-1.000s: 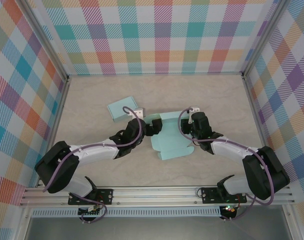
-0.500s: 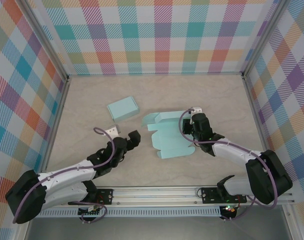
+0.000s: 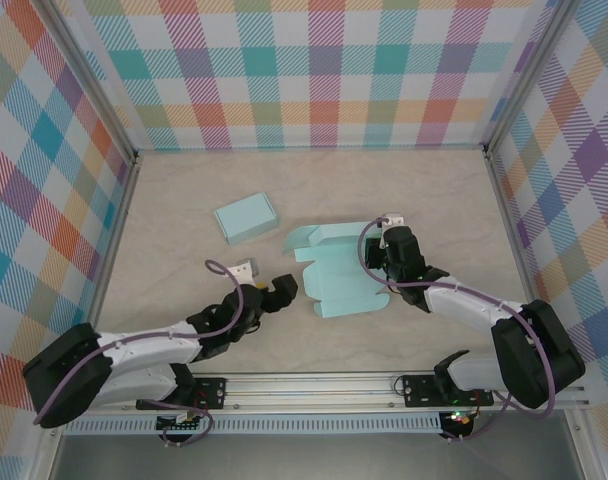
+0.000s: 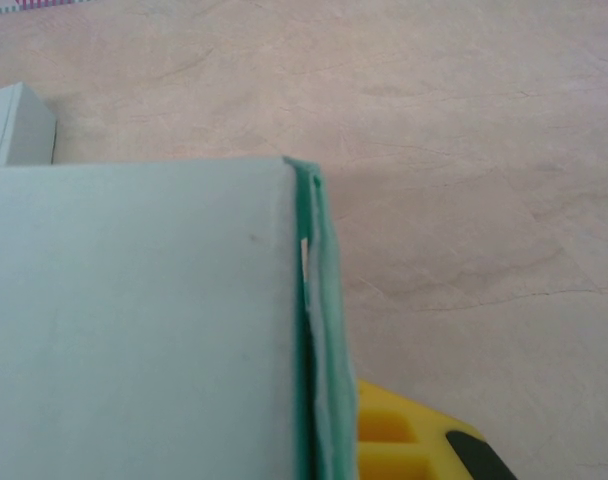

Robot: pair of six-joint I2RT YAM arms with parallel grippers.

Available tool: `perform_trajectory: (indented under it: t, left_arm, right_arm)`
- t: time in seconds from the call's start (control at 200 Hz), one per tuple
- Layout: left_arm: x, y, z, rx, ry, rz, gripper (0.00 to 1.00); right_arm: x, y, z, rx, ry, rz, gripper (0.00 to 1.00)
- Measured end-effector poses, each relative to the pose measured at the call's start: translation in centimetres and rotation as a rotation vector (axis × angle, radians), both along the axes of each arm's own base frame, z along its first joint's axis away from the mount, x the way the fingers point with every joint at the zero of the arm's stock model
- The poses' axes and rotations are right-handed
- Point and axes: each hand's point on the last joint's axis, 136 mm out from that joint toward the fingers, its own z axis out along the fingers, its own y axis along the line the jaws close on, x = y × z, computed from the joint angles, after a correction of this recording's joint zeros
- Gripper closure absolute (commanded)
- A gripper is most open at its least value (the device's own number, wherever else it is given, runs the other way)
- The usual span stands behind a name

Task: Fold the paper box

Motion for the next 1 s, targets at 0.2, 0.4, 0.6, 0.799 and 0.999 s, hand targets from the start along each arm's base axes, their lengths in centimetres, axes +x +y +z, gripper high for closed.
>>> perform_trajectory:
  t: [0.2,0.4,0.6,0.799,0.999]
  left_arm:
    - [1.2,-2.9,-0.2,-0.017,-0.013,-0.056,0.14]
    - [3.1,-5.9,1.3,-0.073,-0.044,-0.095,0.29]
    - [4.2,-6.8,2.2,-0.096,-0.059,-0.115,0.41]
    - [4.3,-7.1,3.6,-0.097,-0.094,-0.129,0.46]
    - [4.0,-6.6,6.6,-0.135,-0.148,-0.132,0.52]
  right_arm:
    - [-0.2,0.4,-0.1,0.011,0.008,0.015,1.00]
    - [-0.3,0.7,-0.1,0.021,0.013,0.023,1.00]
    - [-0.3,0.7,-0.1,0.021,0.014,0.025,1.00]
    - [-0.4,0.9,-0.1,0.021,0.014,0.029,1.00]
    - [-0.4,0.9,-0.1,0.021,0.014,0.029,1.00]
